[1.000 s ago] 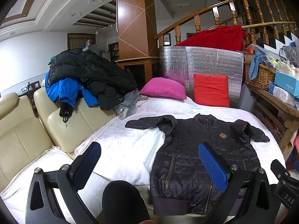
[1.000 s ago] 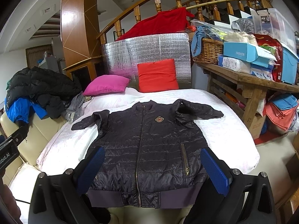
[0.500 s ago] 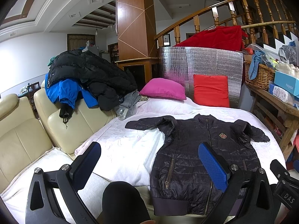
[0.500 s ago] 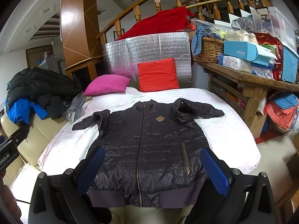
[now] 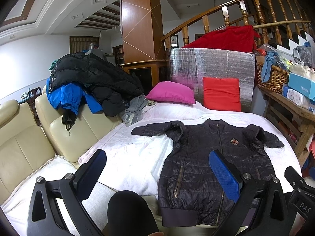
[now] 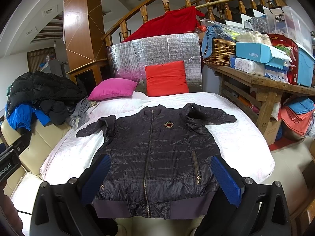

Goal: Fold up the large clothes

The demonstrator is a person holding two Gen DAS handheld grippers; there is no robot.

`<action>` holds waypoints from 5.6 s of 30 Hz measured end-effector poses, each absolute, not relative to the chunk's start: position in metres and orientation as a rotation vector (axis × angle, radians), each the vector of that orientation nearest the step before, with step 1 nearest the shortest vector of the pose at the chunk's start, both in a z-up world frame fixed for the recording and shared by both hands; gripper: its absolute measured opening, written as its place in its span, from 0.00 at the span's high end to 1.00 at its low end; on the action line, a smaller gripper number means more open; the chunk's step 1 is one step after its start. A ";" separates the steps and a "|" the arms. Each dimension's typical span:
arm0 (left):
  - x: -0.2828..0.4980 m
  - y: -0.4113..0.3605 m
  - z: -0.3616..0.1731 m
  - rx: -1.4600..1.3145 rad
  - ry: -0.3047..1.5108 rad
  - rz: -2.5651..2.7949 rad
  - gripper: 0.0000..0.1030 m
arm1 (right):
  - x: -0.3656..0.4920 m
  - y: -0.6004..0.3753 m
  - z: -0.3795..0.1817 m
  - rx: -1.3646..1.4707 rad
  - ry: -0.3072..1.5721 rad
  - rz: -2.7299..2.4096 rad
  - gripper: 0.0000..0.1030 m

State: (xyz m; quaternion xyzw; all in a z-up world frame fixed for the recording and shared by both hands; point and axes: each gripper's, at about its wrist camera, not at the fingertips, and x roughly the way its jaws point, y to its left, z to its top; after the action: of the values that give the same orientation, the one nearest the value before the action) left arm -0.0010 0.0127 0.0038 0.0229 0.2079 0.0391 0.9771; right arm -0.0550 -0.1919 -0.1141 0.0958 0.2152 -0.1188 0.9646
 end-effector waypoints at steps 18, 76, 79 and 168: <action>0.013 0.013 -0.013 0.035 0.464 0.080 0.00 | -0.045 -0.199 -0.124 0.206 0.460 -0.249 0.00; 0.356 -0.054 -0.161 0.022 0.695 0.086 0.00 | 0.312 -0.515 -0.212 0.837 0.306 -0.137 0.66; 0.352 -0.038 -0.155 -0.001 0.678 0.151 0.00 | 0.328 -0.468 -0.206 0.773 0.340 -0.023 0.67; 0.434 -0.084 -0.209 0.270 0.812 -0.066 0.92 | 0.369 -0.483 -0.298 0.507 0.751 -0.186 0.66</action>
State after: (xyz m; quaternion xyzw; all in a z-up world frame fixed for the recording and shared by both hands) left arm 0.4338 -0.0844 -0.2090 0.1307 0.3934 -0.0322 0.9094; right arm 0.3685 -0.4829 -0.2982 0.2444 0.3622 -0.0897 0.8950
